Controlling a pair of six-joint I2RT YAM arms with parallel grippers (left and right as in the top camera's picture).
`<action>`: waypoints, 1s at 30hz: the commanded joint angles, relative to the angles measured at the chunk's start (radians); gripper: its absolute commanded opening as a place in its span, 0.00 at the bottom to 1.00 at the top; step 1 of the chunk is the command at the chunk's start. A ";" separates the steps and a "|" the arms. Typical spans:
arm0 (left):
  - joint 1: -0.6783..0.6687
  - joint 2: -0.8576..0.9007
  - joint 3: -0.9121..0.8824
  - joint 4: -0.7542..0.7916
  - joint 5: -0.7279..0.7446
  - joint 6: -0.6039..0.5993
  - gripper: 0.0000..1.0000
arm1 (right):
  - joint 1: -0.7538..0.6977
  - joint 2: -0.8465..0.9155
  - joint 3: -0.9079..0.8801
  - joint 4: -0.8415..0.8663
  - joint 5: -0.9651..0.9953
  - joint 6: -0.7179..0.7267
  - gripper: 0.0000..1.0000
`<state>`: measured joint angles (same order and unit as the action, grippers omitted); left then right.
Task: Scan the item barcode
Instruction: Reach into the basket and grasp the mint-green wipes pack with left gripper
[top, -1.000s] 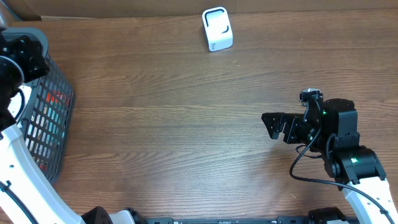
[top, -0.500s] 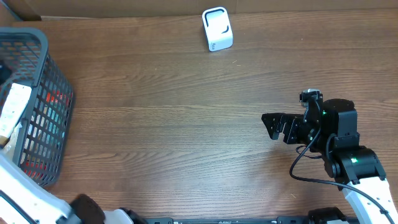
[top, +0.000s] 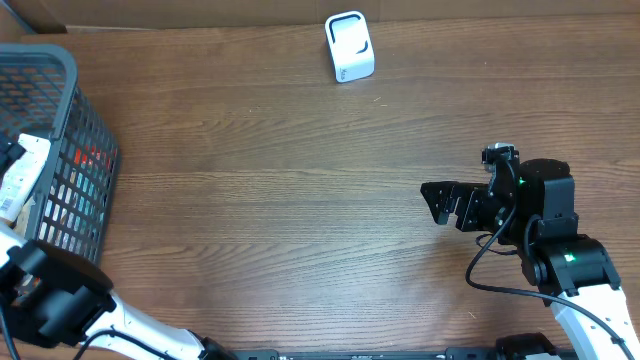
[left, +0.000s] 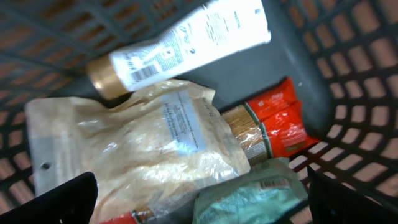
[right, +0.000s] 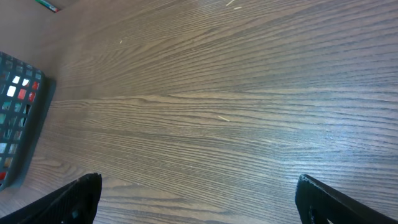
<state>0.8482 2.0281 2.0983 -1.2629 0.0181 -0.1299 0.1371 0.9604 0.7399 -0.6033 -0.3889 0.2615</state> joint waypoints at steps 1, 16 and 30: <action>-0.018 0.059 -0.002 0.006 0.032 0.110 0.98 | -0.007 0.000 0.025 0.005 -0.006 -0.005 1.00; -0.045 0.157 -0.002 -0.013 0.249 0.291 0.96 | -0.007 0.037 0.025 0.019 -0.006 -0.004 1.00; -0.054 0.158 -0.003 -0.196 0.263 0.311 0.86 | -0.007 0.042 0.025 0.019 -0.006 -0.004 1.00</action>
<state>0.8131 2.1742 2.0968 -1.4471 0.2440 0.1341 0.1371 1.0019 0.7399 -0.5926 -0.3889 0.2615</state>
